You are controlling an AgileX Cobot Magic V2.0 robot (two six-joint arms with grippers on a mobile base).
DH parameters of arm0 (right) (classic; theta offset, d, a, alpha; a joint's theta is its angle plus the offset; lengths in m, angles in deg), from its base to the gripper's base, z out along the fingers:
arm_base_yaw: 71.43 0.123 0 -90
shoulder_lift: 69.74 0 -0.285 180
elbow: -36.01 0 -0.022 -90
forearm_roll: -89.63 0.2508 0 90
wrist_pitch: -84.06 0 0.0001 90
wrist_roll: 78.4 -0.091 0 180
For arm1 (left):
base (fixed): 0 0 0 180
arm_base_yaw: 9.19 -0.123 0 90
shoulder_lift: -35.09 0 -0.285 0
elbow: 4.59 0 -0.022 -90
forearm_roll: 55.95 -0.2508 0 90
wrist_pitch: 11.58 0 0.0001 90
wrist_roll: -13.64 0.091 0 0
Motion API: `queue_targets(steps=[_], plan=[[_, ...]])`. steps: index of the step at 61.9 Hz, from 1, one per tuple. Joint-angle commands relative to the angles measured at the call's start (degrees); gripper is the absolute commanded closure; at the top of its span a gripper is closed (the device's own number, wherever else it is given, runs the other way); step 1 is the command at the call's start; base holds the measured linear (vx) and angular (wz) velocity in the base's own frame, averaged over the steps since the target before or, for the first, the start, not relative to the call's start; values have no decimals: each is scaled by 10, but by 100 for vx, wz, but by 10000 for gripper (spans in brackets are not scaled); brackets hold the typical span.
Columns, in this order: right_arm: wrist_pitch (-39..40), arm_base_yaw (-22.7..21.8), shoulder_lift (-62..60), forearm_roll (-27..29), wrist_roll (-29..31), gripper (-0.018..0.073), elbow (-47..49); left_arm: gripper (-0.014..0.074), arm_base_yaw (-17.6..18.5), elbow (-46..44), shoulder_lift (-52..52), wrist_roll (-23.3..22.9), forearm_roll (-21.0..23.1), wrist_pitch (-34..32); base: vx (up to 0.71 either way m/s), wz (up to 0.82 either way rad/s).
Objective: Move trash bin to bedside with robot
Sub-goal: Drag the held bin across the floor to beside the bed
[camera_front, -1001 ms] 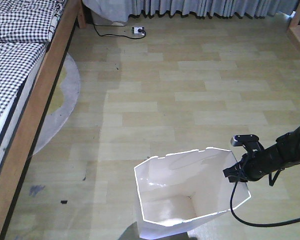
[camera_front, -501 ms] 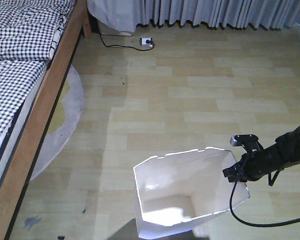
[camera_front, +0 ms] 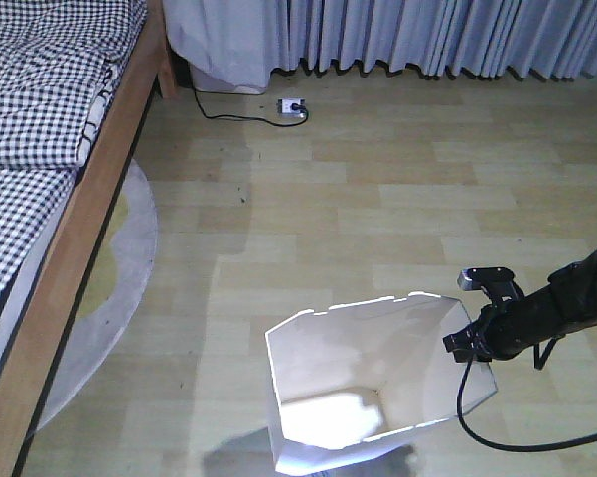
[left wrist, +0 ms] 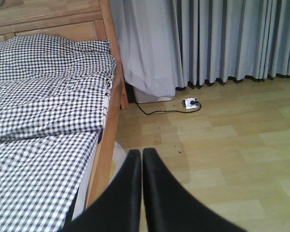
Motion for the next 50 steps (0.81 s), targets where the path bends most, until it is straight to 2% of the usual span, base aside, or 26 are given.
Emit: queue_targets(steps=[1, 50], plan=[[-100, -3, -43, 19, 0, 566, 6, 602, 4, 16, -5, -5, 2, -42, 38, -4], [-100, -3, -43, 19, 0, 566, 6, 602, 4, 16, -5, -5, 2, -42, 35, 2]])
